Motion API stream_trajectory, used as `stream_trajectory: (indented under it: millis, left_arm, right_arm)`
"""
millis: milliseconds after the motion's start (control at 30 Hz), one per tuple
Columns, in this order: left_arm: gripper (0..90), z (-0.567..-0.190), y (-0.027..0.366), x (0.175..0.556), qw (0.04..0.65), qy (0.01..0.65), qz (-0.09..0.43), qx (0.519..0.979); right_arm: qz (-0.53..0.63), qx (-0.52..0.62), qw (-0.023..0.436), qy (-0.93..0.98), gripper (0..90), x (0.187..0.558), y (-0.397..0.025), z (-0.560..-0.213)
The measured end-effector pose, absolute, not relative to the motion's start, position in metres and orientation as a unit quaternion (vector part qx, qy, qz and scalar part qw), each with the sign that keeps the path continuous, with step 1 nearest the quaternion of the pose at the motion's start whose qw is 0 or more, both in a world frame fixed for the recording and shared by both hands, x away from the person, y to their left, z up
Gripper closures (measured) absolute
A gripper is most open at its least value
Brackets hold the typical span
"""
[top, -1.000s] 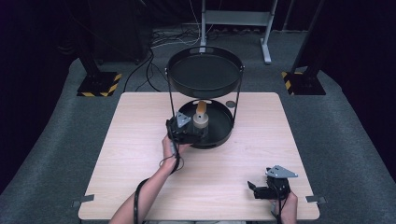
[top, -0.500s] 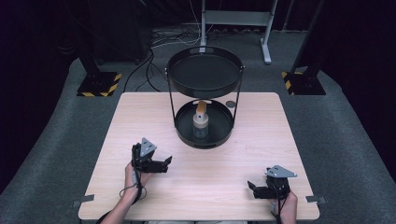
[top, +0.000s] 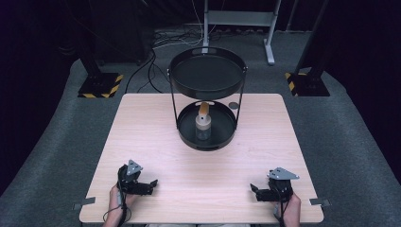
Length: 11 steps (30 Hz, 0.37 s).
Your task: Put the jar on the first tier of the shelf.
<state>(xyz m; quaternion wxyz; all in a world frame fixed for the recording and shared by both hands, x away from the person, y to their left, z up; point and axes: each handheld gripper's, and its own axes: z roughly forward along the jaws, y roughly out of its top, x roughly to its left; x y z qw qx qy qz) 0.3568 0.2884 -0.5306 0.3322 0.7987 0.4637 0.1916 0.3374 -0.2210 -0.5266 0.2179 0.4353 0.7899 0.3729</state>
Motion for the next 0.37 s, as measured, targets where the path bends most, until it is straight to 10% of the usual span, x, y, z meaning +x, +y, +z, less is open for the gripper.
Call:
stream_trajectory:
  millis: [367]
  left_arm:
    - [0.0, -0.5306, 0.2889, 0.3567, 0.331, 0.461, 0.191, 0.801]
  right_arm:
    - [0.371, 0.435, 0.216, 0.791, 2.2, 0.3377, -0.2205, -0.5268]
